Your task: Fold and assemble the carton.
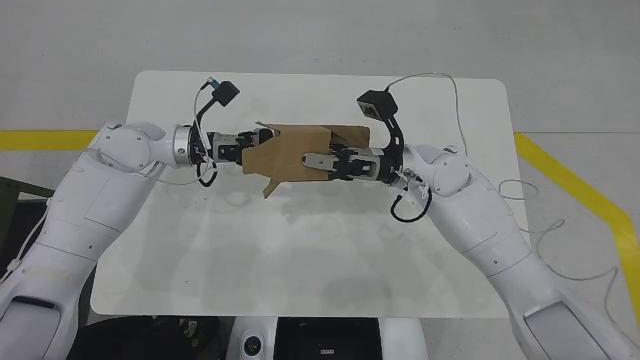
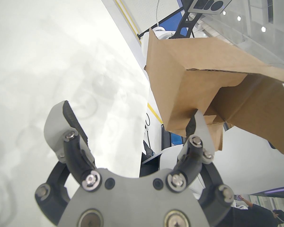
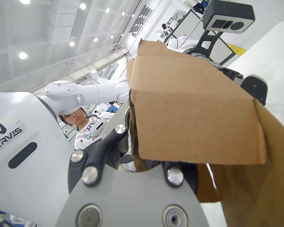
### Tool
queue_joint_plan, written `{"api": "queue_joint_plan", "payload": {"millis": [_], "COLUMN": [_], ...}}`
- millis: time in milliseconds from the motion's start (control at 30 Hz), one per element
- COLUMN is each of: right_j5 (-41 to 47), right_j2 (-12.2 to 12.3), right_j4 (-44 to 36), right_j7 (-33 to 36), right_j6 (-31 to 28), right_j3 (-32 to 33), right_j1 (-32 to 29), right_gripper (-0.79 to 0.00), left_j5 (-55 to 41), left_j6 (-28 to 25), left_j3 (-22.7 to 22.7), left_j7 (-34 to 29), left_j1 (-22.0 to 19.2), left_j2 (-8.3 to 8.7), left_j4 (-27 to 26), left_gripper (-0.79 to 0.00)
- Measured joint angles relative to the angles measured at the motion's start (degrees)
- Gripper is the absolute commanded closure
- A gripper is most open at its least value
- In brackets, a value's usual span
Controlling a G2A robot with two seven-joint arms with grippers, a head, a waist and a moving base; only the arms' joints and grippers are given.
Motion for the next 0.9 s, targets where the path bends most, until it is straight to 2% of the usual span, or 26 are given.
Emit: {"api": "queue_joint_plan", "payload": {"millis": [533,900], "right_j5": [-1.2,-3.8], "right_j2": [-0.1,0.0], "right_j4": [1.2,0.6], "right_j7": [-2.5,-5.7], "right_j6": [-0.6,-0.2], "right_j3": [2.1,4.2], "right_j1": [-0.8,-1.9], "right_gripper": [0.0,0.0], "left_j5": [0.2,-0.2], "left_j6": [-0.1,0.8], "left_j3": [0.5,0.5], "left_j7": [0.1,-0.8], "left_j1": [-0.1,2.2], "left_j2": [0.15,0.91], "left_j4": [0.3,-1.6], "left_gripper": [-0.785,-0.785]}}
